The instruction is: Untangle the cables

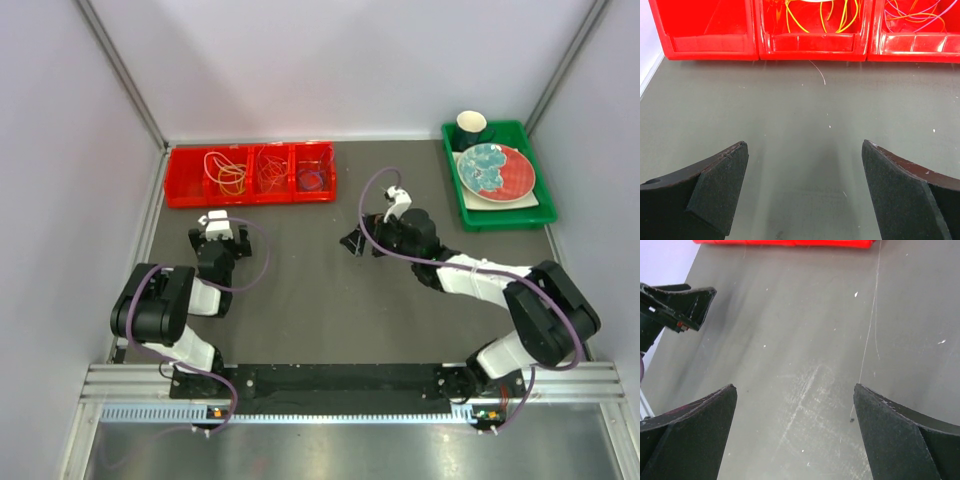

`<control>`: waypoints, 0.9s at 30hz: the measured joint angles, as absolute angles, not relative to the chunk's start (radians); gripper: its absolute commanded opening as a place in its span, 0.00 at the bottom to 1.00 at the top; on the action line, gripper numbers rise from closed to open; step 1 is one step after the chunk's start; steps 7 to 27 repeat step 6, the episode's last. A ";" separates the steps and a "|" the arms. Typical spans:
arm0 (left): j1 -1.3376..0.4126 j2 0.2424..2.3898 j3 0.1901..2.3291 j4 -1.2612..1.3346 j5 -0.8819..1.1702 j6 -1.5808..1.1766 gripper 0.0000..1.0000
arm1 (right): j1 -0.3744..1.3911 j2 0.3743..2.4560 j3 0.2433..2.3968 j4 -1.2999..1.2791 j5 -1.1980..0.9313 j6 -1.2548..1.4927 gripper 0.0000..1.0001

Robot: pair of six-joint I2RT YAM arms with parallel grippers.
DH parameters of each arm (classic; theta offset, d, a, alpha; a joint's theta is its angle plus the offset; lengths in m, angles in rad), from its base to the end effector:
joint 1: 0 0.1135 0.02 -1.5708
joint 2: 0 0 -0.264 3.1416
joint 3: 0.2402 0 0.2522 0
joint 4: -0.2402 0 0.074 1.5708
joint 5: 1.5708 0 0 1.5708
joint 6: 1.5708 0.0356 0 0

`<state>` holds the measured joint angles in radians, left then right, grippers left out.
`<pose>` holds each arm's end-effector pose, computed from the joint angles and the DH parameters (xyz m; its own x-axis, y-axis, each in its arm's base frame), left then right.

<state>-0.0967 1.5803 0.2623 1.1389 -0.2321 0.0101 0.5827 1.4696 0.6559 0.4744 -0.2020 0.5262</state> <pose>0.2484 -0.0159 0.1360 -0.1786 0.0272 -0.9835 -0.1295 0.9903 0.0509 0.2531 0.1754 0.2031 -0.5904 0.2002 -0.7819 -0.4632 0.7093 0.5314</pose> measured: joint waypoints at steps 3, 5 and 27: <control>-0.096 1.580 0.262 1.139 -0.232 0.010 0.99 | 0.583 1.472 0.656 0.469 -0.210 0.526 0.99; -0.096 1.580 0.262 1.139 -0.232 0.010 0.99 | 0.583 1.473 0.657 0.460 -0.207 0.527 0.99; -0.096 1.580 0.262 1.139 -0.232 0.010 0.99 | 0.583 1.474 0.662 0.445 -0.203 0.527 0.99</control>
